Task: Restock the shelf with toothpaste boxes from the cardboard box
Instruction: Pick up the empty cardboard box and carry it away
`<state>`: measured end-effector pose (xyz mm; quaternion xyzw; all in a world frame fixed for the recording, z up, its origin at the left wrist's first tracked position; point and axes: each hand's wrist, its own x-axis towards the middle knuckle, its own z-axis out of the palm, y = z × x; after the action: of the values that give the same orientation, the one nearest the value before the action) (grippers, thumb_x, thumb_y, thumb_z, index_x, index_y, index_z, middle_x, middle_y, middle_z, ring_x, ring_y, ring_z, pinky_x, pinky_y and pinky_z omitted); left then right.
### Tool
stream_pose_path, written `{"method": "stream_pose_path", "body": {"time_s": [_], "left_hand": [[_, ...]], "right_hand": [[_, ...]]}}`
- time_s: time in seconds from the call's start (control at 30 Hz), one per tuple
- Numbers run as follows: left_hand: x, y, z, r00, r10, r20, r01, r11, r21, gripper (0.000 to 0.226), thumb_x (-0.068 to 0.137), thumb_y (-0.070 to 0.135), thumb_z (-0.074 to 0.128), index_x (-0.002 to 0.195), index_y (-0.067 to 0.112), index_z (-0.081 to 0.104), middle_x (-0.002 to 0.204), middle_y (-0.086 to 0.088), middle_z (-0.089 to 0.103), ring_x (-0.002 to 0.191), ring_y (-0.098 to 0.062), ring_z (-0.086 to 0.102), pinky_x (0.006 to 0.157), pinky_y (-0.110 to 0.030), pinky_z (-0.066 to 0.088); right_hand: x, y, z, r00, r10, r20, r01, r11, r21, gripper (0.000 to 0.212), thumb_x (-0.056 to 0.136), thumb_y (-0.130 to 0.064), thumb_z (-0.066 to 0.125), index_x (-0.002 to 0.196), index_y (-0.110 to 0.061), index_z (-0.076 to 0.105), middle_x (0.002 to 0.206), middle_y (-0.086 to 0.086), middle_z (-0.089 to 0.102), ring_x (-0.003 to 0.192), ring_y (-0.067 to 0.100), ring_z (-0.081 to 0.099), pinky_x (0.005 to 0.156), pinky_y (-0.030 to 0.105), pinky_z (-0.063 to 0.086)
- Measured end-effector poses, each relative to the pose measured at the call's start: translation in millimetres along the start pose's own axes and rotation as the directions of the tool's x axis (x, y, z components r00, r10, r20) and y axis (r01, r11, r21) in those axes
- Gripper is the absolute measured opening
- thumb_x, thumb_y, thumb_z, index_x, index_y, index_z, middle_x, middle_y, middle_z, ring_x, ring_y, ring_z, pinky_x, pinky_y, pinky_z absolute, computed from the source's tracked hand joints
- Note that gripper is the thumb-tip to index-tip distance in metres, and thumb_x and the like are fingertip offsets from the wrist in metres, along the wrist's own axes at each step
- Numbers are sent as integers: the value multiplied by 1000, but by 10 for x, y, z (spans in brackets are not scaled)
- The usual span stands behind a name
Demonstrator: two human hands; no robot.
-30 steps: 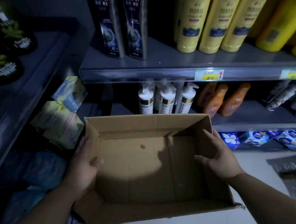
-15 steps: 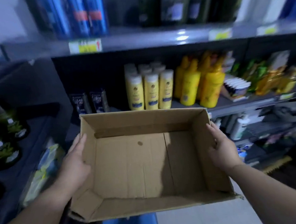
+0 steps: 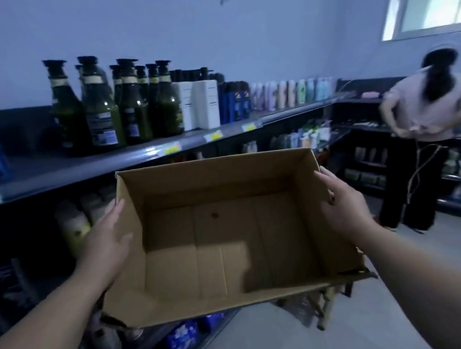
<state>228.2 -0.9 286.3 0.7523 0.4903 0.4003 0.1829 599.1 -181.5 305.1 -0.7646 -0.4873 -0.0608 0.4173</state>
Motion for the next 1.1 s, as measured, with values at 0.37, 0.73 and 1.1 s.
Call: {"method": "stream_pose_path", "body": {"time_s": [0.37, 0.73, 1.1], "left_hand": [[-86, 2062, 1820, 940, 262, 218, -245, 964, -99, 72, 82, -1, 68, 146, 13, 37, 155, -3, 29, 141, -26, 31, 112, -37, 29], [-557, 4074, 3497, 823, 454, 340, -387, 888, -250, 77, 84, 4, 68, 149, 20, 31, 157, 6, 24, 139, -22, 34, 113, -42, 32], [-385, 5366, 5263, 666, 595, 449, -455, 802, -387, 76, 84, 4, 69, 149, 20, 32, 156, 5, 26, 136, -25, 39, 106, -40, 39]], "right_hand": [[-371, 1591, -2043, 942, 184, -281, -250, 943, -219, 68, 81, 11, 54, 140, -23, 52, 151, -11, 40, 123, 23, 56, 100, 32, 45], [-883, 2964, -3778, 833, 296, -467, -457, 844, -280, 70, 81, 13, 54, 142, -21, 50, 153, -6, 39, 133, 24, 46, 108, 31, 37], [-723, 4122, -4422, 683, 385, -621, -641, 723, -257, 71, 81, 13, 53, 142, -22, 49, 153, -6, 38, 135, 23, 45, 111, 37, 39]]}}
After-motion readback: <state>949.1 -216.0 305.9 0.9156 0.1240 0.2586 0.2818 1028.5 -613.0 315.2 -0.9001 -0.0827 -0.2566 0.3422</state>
